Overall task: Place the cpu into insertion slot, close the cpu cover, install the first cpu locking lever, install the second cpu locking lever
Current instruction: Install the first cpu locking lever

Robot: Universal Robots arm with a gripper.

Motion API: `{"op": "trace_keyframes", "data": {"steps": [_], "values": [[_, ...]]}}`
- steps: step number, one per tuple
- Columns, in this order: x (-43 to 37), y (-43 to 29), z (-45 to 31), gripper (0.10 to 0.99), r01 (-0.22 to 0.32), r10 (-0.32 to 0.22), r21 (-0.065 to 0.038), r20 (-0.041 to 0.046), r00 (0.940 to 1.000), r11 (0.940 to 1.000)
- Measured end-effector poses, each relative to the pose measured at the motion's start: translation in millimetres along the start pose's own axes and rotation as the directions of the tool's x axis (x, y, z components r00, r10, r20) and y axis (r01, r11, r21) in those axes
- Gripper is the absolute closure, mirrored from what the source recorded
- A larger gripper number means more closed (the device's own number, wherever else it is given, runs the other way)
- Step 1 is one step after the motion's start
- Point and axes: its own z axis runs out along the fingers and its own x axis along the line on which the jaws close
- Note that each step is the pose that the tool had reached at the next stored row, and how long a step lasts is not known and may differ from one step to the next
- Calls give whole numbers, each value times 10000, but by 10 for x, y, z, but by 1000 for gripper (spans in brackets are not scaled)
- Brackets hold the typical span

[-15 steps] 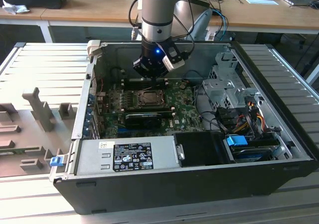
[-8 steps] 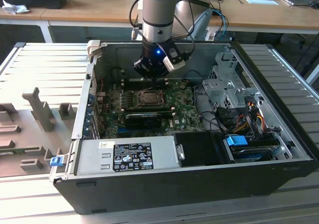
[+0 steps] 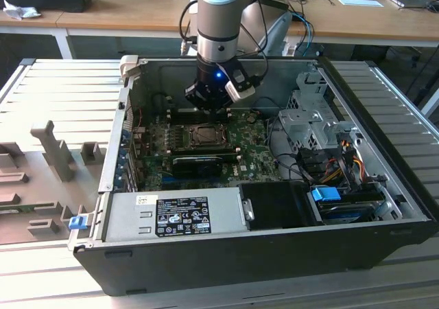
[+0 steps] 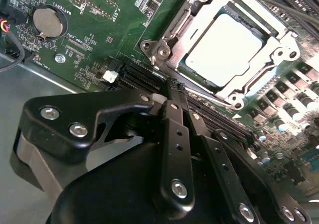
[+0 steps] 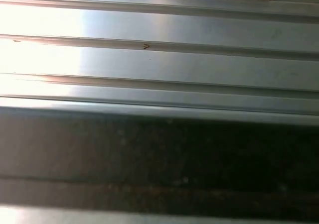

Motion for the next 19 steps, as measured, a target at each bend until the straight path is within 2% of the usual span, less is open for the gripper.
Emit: {"op": "trace_keyframes", "data": {"steps": [6,19], "values": [[-4,-1,24,980,2,-2,39,-4,10000,10000],[-4,-20,45,980,1,-1,46,0,10000,10000]]}}
